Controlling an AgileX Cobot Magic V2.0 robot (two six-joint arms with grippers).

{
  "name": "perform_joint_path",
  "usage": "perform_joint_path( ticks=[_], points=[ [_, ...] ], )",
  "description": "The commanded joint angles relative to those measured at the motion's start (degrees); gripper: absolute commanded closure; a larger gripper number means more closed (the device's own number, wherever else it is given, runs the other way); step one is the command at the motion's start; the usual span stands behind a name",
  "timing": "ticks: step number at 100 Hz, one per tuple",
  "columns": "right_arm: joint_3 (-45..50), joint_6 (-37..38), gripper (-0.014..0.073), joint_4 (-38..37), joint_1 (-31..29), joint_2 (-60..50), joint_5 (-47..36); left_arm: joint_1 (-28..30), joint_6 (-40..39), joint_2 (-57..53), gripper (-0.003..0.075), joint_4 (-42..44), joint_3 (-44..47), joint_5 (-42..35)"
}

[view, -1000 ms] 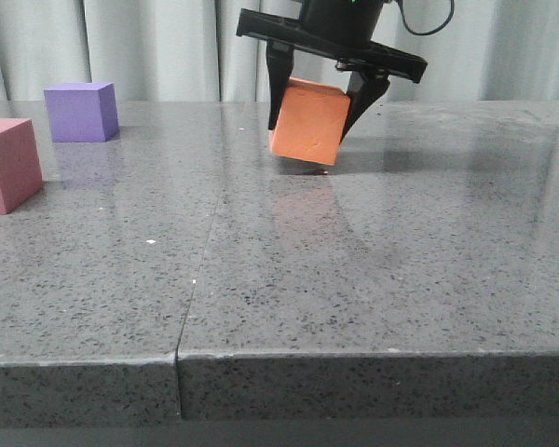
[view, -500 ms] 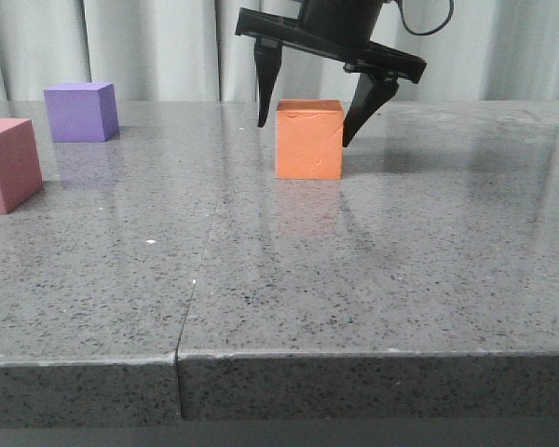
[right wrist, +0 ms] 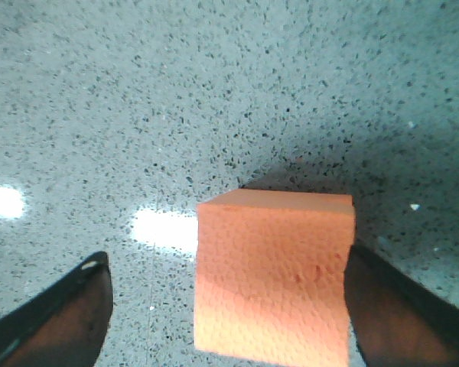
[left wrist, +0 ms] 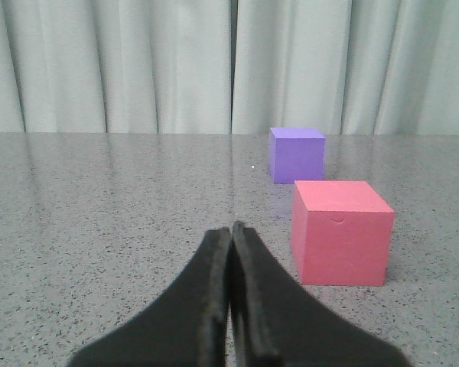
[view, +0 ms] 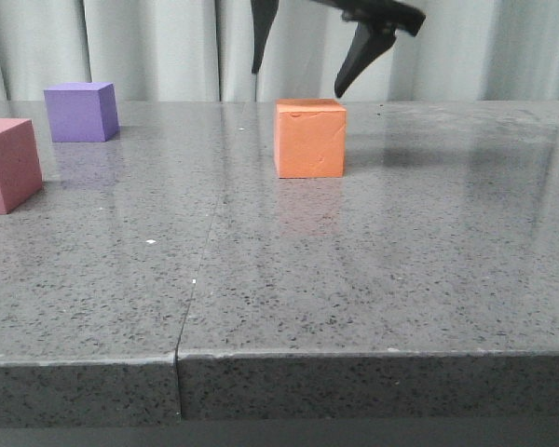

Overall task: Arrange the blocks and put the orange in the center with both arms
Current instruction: 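Raise the right gripper away from the orange cube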

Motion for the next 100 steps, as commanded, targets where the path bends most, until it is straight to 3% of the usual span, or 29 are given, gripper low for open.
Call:
perform_joint_path(
  ticks=[1, 14, 34, 48, 65, 100],
  points=[
    [-2.1, -0.9, -0.0019, -0.7, -0.1, -5.9, 5.2, 0.1, -0.1, -1.6, 0.0741, -0.3, 2.3, -4.6],
    [-2.1, -1.6, 0.0041, -1.3, -0.1, -8.2, 5.2, 0.1, -0.1, -1.6, 0.0741, -0.3, 2.3, -4.6],
    [-2.1, -4.8, 0.0412, -2.4, -0.1, -11.7, 5.2, 0.1, -0.1, -1.6, 0.0741, -0.3, 2.3, -4.6],
    [-1.8, -5.6, 0.0559, -3.2, -0.1, -14.6, 5.2, 0.1, -0.1, -1.6, 0.0741, -0.3, 2.3, -4.6],
    [1.8, -6.5, 0.0595, -8.0, -0.1, -19.1, 5.2, 0.1, -0.1, -1.6, 0.0741, -0.3, 2.3, -4.6],
    [19.9, -6.1, 0.0595, -14.2, -0.2, -32.1, 3.7, 0.1, -0.1, -1.6, 0.0741, -0.3, 2.3, -4.6]
  ],
)
